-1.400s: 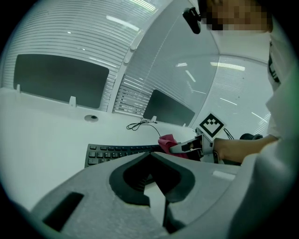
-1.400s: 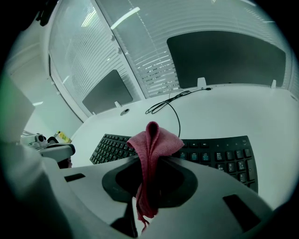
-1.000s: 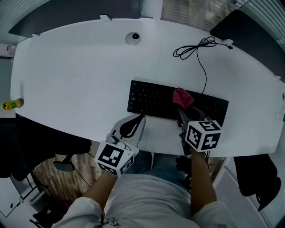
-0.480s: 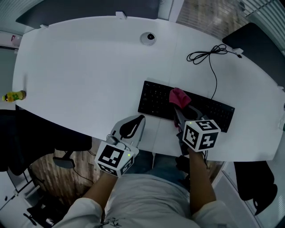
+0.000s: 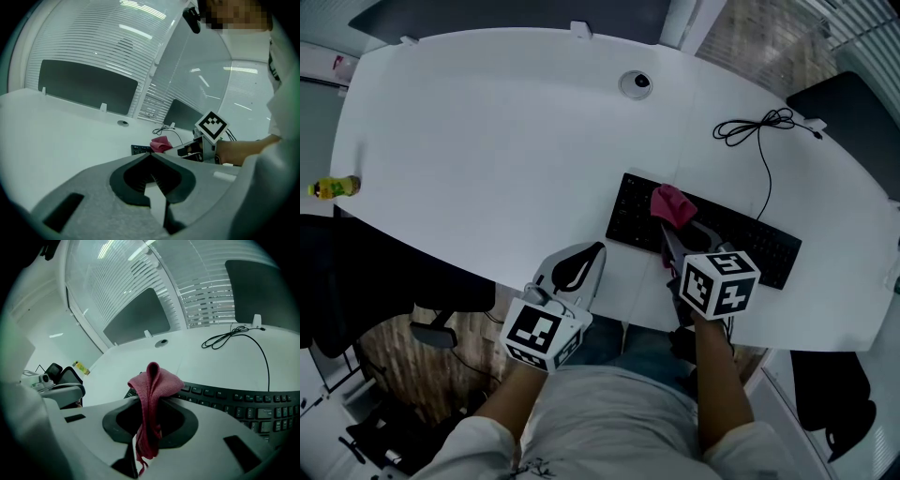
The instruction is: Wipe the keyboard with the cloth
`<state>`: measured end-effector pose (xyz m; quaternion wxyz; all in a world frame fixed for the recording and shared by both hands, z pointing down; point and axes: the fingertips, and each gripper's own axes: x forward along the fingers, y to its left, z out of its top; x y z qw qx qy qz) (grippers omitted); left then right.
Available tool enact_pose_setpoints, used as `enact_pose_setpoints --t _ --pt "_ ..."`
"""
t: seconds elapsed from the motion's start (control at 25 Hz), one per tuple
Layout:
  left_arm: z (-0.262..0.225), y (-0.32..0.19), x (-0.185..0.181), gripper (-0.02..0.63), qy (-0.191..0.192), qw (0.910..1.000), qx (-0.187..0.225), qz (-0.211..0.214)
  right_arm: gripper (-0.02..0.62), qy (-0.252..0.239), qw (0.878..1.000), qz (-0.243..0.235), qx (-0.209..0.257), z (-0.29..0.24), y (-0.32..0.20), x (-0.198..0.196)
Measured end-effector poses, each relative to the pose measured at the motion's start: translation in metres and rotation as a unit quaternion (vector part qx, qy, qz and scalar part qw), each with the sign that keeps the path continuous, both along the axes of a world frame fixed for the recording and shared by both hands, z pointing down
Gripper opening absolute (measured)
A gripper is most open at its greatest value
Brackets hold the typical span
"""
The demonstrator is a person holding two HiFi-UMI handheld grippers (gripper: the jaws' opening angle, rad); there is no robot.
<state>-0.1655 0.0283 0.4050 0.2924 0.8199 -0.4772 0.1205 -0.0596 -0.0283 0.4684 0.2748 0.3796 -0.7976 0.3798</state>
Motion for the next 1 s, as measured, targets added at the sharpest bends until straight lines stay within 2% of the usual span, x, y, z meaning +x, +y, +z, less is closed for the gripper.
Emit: enact_pose_setpoints --t 0.44,1.0 --pt "0.0 0.003 -0.015 0.011 -0.001 0.9998 -0.001 -0.018 0.071 -0.015 0.999 -0.043 0.0 0.0 0.006 -0.045" --pt "-0.001 0.006 -0.026 0.011 -0.002 0.9996 -0.001 -0.029 0.071 -0.031 0.997 -0.068 -0.002 0.0 0.011 -0.076"
